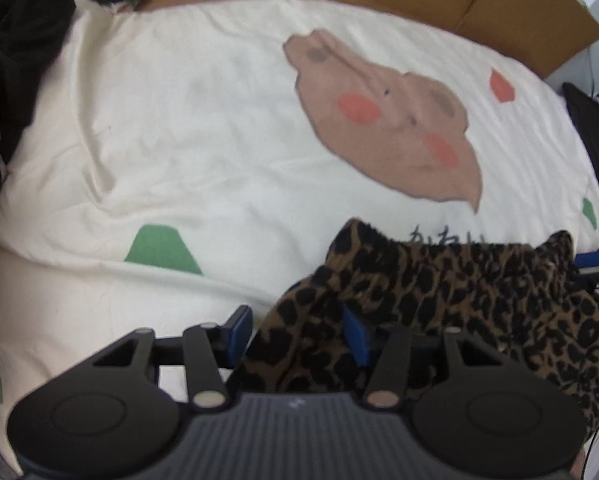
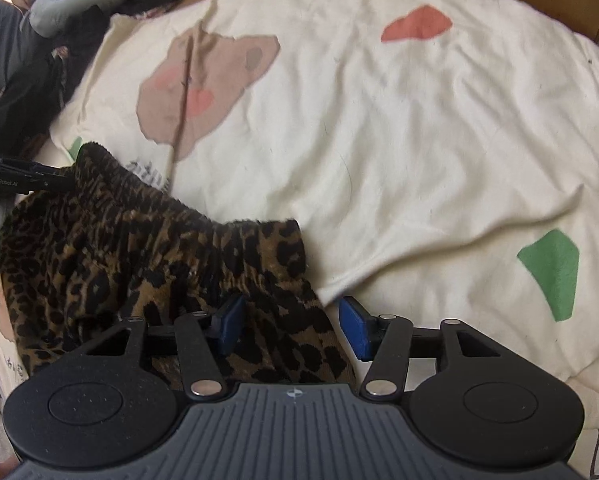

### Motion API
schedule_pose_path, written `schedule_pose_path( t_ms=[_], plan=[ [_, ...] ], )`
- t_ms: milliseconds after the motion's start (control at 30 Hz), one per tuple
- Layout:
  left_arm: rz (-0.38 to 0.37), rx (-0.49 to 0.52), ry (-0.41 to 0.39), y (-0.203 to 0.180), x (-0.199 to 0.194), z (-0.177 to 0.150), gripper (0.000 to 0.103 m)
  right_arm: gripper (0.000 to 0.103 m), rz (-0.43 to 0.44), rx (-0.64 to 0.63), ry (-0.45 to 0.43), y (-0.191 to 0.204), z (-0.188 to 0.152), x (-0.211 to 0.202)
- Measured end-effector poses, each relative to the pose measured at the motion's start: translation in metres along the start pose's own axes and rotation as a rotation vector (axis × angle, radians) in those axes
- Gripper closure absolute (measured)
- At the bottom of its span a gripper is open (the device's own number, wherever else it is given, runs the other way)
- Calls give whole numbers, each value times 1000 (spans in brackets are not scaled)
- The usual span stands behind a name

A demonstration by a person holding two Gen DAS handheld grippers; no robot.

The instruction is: Fold clothes

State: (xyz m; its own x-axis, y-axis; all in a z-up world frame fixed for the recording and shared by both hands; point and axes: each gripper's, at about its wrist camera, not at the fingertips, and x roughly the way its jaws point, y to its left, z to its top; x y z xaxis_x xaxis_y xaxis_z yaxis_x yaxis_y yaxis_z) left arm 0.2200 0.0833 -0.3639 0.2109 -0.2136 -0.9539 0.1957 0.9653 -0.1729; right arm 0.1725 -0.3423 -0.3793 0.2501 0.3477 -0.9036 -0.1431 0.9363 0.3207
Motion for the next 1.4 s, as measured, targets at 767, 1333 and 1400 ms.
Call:
schedule_pose_path(
  t_ms=[767,1333,1400],
  plan=[
    [-36,-3,-166,-10,-50,25,100,100,-78,-47,-183,10,20,-67],
    [17,-17,-333,-3,-63,95,101,101,-192,-153,-329,7,112,-81],
    [28,-22,-344,-1,-62,103,101,101,-199,-162,-337,7,124,-78]
  ],
)
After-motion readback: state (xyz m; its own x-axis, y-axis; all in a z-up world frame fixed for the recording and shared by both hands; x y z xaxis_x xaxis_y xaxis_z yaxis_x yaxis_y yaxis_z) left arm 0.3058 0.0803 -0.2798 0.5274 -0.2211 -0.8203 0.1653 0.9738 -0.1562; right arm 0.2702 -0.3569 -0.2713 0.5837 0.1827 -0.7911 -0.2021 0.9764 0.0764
